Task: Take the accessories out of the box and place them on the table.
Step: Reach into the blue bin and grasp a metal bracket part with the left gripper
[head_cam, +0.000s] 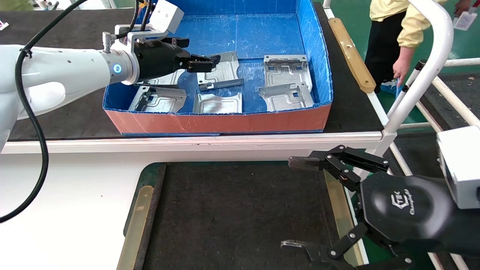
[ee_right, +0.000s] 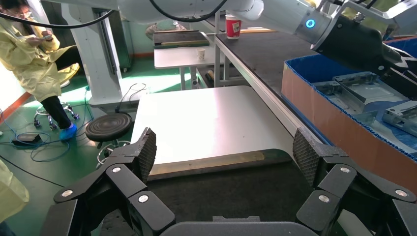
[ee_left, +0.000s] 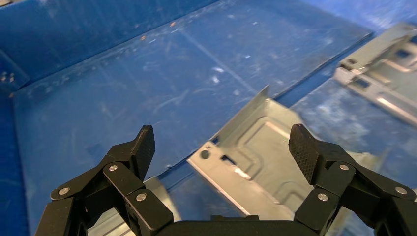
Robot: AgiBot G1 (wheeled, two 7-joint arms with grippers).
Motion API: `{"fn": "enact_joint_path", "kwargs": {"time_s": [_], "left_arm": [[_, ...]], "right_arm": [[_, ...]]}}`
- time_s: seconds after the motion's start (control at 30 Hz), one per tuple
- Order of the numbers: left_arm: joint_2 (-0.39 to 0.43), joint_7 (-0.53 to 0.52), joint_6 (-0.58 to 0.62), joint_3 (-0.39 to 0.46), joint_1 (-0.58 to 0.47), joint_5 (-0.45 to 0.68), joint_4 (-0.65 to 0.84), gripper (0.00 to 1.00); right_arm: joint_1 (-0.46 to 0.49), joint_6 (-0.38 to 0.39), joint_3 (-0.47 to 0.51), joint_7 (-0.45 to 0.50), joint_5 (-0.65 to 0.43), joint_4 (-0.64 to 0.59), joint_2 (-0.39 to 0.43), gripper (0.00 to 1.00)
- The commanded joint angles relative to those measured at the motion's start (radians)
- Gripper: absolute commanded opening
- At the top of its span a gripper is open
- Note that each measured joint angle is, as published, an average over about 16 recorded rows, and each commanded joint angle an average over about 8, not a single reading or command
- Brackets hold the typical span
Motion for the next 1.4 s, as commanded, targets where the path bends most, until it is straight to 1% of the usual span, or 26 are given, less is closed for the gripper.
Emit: {"fn": "enact_joint_path", "kwargs": {"time_s": [0.03, 0.3, 0.63, 0.83, 0.87, 1.1, 1.13, 1.4], "left_arm": [[0.014, -0.014, -0.013, 0.012, -0.017, 0.019, 0.027, 1.0], [0.018, -0.038, -0.021, 0.024, -0.022, 0.038, 0.062, 1.0], [0.007, -0.081, -0.011, 0.025, -0.02, 0.037, 0.071, 1.0], [0.006, -0.087, -0.008, 0.025, -0.02, 0.035, 0.075, 1.0], [0.006, -0.086, -0.008, 0.025, -0.02, 0.035, 0.074, 0.93], [0.006, -0.082, -0.009, 0.025, -0.019, 0.035, 0.072, 0.05], [0.006, -0.081, -0.009, 0.025, -0.019, 0.035, 0.071, 0.0], [0.007, -0.079, -0.009, 0.025, -0.019, 0.036, 0.07, 0.0]], "right_arm": [[0.0, 0.0, 0.0, 0.0, 0.0, 0.0, 0.0, 1.0], [0.0, 0.0, 0.0, 0.0, 0.0, 0.0, 0.0, 1.0], [0.0, 0.0, 0.0, 0.0, 0.001, 0.0, 0.0, 1.0], [0.0, 0.001, 0.0, 0.0, 0.001, 0.0, 0.0, 1.0], [0.0, 0.001, 0.0, 0.0, 0.001, 0.0, 0.0, 1.0], [0.0, 0.001, 0.0, 0.0, 0.001, 0.0, 0.0, 1.0], [0.0, 0.001, 0.0, 0.0, 0.001, 0.0, 0.0, 1.0], [0.0, 0.001, 0.0, 0.0, 0.001, 0.0, 0.0, 1.0]]}}
